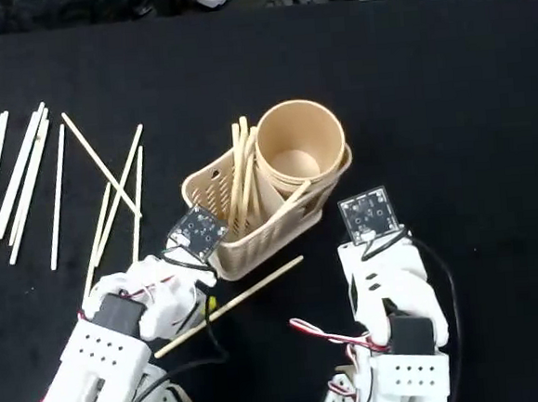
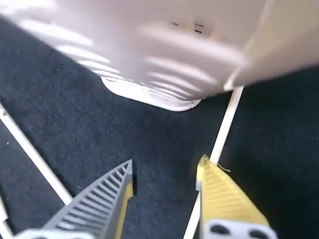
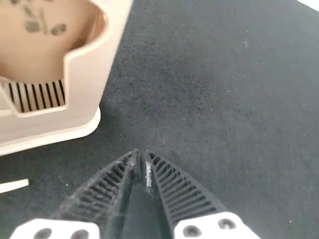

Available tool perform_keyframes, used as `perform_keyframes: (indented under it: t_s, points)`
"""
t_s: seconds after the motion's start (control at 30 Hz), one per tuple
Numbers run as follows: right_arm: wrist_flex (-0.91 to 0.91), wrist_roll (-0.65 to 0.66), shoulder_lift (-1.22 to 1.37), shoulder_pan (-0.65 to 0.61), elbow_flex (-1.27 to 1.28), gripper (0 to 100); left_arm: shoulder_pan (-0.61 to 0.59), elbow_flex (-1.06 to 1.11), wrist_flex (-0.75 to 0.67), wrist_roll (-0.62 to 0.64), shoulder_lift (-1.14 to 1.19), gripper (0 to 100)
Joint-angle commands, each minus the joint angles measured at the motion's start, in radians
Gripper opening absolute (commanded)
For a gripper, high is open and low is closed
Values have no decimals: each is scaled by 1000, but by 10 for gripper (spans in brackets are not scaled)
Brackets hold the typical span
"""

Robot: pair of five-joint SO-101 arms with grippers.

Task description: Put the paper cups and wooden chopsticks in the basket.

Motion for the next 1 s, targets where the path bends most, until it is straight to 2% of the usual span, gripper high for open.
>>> perform_keyframes:
  t_s: [0.0,0.13,0.27,0.37,0.63,0.9,0.97]
  points:
    - [3,6,-59,-5,-8,15,25,24,-54,66,11,210]
    - [3,6,-59,-5,-8,15,-10,7,-170,158,0,209]
    - [3,6,-59,-5,-8,15,-62,-39,-259,170,9,209]
    - [3,6,-59,-5,-8,15,-62,-71,-299,186,9,209]
    - [3,6,-59,-5,-8,14,-62,-110,-448,331,11,209]
    - [3,6,-59,-3,-8,14,-62,-102,-568,344,18,208]
    - [3,6,-59,-3,-8,14,-61,-101,-614,390,55,208]
